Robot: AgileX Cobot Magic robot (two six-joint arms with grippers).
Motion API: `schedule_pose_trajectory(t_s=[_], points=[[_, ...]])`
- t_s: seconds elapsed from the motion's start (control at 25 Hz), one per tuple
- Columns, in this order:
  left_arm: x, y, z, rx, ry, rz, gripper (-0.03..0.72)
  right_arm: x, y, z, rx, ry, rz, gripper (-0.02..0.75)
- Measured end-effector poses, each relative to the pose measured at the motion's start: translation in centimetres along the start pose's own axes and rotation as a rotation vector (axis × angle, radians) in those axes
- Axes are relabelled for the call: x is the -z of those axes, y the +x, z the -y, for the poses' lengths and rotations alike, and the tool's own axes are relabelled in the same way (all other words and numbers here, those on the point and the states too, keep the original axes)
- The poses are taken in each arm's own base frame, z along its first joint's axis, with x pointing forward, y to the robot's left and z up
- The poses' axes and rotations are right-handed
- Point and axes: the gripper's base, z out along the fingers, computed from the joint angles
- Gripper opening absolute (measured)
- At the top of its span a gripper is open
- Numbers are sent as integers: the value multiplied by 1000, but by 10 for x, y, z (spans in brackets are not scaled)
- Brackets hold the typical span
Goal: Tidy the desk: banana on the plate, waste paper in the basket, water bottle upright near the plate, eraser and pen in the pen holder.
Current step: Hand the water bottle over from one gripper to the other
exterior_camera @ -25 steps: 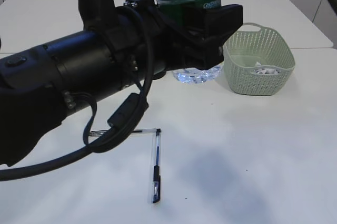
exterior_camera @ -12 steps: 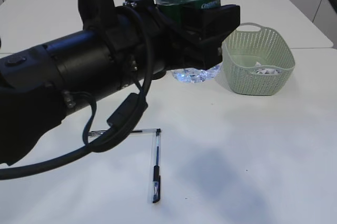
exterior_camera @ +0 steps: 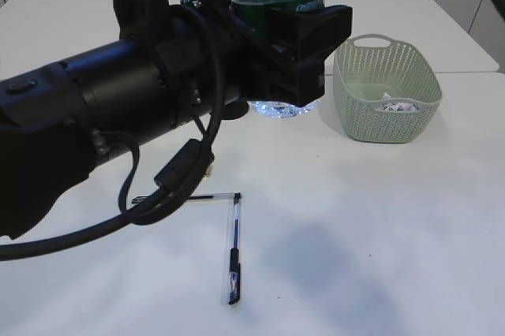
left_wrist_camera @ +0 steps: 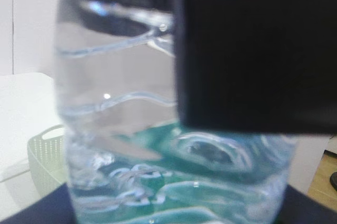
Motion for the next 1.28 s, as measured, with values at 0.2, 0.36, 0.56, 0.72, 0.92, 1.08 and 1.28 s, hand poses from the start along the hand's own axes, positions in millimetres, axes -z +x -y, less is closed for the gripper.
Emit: schedule_pose_trajectory(t_s=[0.2,0.36,0.56,0.72,0.92,1.08,1.28], points=[[0,-2,-9,-50,-7,3,391,-1,1,1,0,9,1,484],[0,-3,-15,-102,-7,0,391,-2,0,2,-1,17,6,484],[-1,-3,-25,-156,-14,-4,389,-4,1,3,-5,27,6,484],[0,-6,-43,-111,-92,-10,387,-2,-2,4,-10,46,25,524],[3,-7,-61,-20,-188,-4,386,3,-9,5,-8,65,56,593],[2,-7,-60,-26,-185,-5,386,3,-8,5,7,69,53,599],[4,-10,-72,-32,-222,6,386,4,-5,11,54,97,21,596]])
